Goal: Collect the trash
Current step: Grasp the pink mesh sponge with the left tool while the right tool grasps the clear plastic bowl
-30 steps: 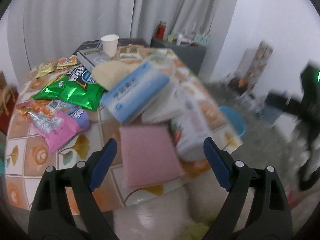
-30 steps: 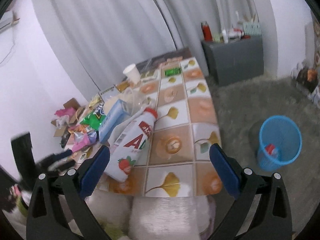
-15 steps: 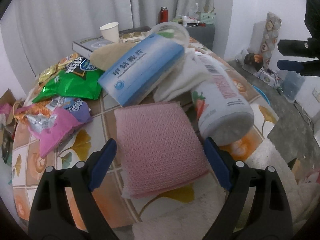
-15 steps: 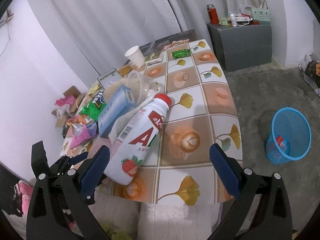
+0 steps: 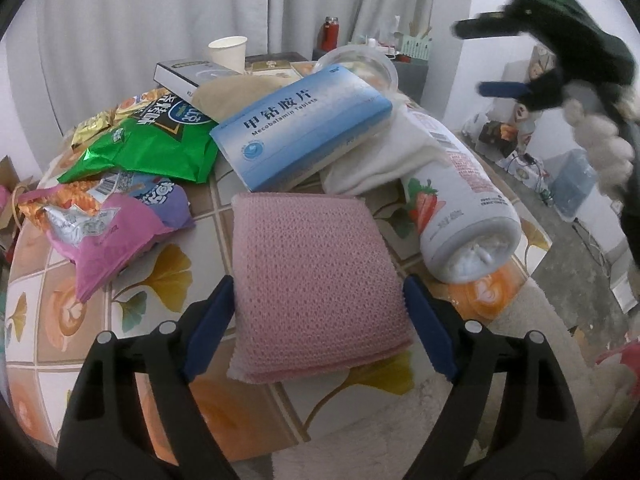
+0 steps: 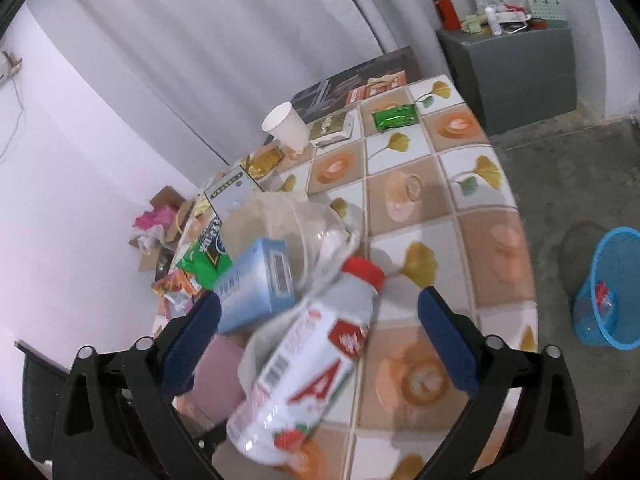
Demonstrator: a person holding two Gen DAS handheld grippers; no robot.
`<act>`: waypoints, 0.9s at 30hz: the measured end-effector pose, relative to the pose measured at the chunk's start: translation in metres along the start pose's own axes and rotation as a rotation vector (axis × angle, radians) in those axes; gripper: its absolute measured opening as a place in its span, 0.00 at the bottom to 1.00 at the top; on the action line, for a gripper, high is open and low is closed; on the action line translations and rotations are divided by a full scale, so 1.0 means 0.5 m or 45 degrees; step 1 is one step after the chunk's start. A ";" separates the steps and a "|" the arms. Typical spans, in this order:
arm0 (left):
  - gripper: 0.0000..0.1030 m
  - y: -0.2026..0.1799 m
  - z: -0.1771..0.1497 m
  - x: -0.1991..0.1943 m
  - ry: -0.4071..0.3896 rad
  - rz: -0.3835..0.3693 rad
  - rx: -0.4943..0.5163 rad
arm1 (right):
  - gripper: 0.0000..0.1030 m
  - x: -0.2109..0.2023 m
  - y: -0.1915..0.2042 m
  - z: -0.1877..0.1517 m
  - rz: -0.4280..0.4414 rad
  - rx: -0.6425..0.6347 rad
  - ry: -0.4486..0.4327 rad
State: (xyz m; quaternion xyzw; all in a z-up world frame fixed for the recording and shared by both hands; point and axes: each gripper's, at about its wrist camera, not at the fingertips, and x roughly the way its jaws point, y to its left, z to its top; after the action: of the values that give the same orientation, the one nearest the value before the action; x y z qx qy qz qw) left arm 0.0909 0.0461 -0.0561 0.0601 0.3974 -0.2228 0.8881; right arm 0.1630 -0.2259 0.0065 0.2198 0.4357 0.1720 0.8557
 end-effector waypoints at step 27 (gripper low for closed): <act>0.72 0.020 0.001 -0.107 -0.225 0.014 -0.080 | 0.06 0.092 0.084 0.083 -0.474 -0.348 -0.086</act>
State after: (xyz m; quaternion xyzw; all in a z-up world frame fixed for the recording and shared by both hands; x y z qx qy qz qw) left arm 0.0647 0.0736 -0.0173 0.0143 0.3240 -0.2099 0.9224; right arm 0.2187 -0.1776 0.0197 0.0234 0.4124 0.0610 0.9087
